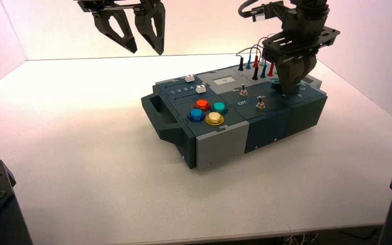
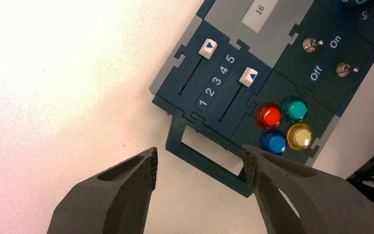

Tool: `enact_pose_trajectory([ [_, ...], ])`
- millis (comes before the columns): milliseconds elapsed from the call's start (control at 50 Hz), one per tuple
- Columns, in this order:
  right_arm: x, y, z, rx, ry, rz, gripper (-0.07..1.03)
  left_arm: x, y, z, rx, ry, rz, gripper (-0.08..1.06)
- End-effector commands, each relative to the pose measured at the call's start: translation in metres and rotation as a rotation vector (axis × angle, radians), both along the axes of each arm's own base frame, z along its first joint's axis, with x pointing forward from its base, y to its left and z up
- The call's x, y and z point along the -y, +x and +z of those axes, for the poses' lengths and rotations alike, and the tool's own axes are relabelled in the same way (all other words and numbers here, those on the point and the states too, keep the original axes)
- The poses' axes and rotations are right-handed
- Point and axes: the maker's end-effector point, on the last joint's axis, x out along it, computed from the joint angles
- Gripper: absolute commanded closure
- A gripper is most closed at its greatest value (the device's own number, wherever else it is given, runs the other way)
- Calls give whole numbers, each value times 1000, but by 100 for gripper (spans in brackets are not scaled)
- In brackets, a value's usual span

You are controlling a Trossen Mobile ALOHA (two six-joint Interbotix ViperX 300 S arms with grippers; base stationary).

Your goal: Turn the knob to position 6.

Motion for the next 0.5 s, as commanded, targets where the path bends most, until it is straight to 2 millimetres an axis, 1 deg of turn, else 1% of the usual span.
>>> enact_pose_trajectory([
  [20,-7,10,13,47,19,17,99,5,5,15,41,-24,-6,8],
  [500,-12,9,13,53,23,35,99,5,5,15,42,-25,-7,8],
])
